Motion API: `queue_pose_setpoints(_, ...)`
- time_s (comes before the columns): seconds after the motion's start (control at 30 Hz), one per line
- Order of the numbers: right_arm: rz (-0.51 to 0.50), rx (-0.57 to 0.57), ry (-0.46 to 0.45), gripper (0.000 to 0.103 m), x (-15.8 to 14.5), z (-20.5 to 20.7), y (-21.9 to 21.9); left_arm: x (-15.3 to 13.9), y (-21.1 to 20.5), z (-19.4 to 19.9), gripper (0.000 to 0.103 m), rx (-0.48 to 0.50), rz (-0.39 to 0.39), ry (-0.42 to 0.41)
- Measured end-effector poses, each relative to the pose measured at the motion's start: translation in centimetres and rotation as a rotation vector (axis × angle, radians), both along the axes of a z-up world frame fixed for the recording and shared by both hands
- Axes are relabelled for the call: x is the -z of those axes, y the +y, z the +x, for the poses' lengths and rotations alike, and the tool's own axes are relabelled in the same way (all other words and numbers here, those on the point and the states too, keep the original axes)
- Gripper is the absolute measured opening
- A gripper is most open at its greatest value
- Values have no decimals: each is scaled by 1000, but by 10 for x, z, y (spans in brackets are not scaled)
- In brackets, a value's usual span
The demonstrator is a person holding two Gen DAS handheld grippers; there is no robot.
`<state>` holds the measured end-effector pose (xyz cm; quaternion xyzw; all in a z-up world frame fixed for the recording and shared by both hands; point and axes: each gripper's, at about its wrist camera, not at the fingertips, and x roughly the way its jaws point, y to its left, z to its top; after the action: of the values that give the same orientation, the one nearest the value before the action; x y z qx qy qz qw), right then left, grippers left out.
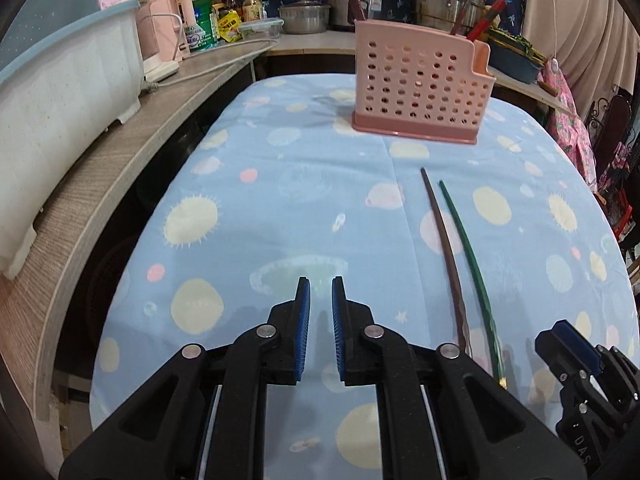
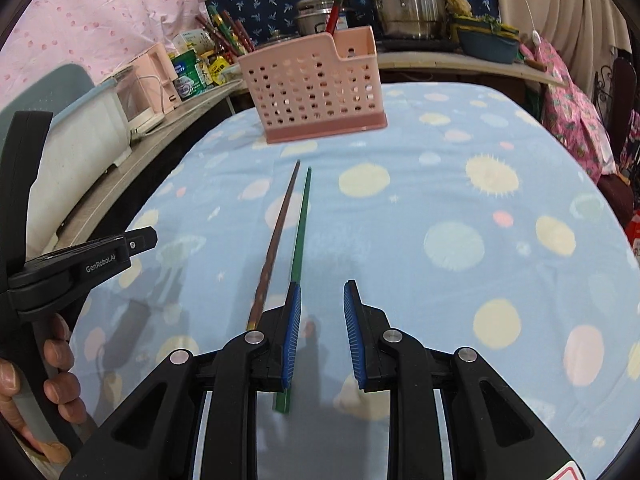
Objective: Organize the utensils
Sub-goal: 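Lower the right tool onto the green chopstick and close it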
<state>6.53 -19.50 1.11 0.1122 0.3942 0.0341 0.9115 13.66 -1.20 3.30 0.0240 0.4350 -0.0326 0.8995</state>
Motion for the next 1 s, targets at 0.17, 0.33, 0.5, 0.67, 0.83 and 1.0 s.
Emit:
queue_pose_setpoints(0.17,-6,-23,21,22,12,-8,10,11,-1,-9,11,10,-3,26)
queue_pose_setpoints(0.33,2,-46,49,22,24,-11,22,16,-5,-14,11,19,3,41)
queue_pose_setpoints(0.5,-30,-57,43,22,27,-14,31,20,-6,-18,15,20,2,53)
queue_pose_setpoints(0.67,-71,-47,38,9,28,-15,30,21,-7,-20,19,23,5,54)
queue_pose_setpoints(0.83,-68,-24,33,7,29,-18,19,21,-11,-24,25,32,5,57)
queue_pose_setpoints(1.0,-60,9,33,7,29,-24,5,22,-20,-27,34,53,5,61)
